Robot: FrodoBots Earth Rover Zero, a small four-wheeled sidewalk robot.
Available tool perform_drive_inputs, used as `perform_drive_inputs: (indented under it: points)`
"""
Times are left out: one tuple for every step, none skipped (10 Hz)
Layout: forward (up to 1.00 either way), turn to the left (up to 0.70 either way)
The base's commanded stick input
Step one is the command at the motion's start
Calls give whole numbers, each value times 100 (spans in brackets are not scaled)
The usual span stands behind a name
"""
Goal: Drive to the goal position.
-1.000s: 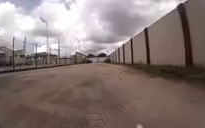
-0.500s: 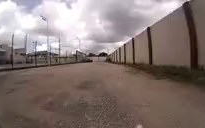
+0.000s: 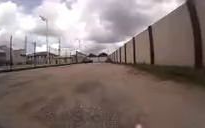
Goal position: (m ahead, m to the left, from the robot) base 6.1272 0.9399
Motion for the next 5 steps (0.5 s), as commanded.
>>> perform_drive_inputs:
  points:
    - [50,-1]
    - [50,-1]
    - [50,-1]
    - [50,-1]
    - [50,-1]
